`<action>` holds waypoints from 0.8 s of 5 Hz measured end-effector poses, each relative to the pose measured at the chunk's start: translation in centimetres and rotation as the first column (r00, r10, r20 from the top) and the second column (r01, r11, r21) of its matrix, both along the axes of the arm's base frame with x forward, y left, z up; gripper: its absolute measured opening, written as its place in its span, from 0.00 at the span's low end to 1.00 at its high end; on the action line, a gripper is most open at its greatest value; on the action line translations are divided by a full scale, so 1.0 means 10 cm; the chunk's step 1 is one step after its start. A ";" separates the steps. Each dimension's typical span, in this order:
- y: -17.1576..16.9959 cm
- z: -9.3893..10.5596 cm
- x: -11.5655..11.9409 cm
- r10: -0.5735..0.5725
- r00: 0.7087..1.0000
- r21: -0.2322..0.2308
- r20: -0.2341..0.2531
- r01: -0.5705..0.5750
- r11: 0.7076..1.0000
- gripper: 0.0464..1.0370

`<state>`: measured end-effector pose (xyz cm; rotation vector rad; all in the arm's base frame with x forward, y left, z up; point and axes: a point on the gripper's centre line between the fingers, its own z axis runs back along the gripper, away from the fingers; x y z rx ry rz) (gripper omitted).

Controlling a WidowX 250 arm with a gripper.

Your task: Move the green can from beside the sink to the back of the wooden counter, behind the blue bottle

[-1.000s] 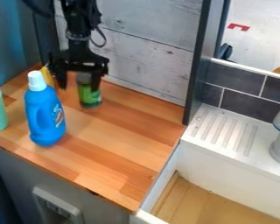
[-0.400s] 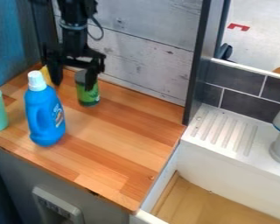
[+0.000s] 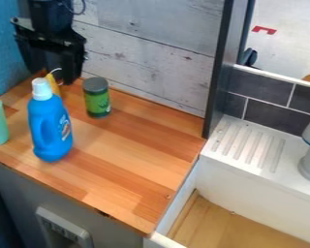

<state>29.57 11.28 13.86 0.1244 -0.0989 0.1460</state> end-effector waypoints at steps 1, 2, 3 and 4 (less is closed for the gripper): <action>0.00 0.22 -0.14 -0.114 0.993 0.018 -0.006 0.115 0.993 0.97; 0.23 0.30 -0.32 -0.146 0.987 0.008 -0.066 0.147 0.989 0.97; 0.58 0.32 -0.61 -0.102 0.986 0.007 -0.131 0.104 0.995 0.97; 0.89 0.31 -0.85 -0.044 0.985 0.040 -0.167 0.051 0.998 0.97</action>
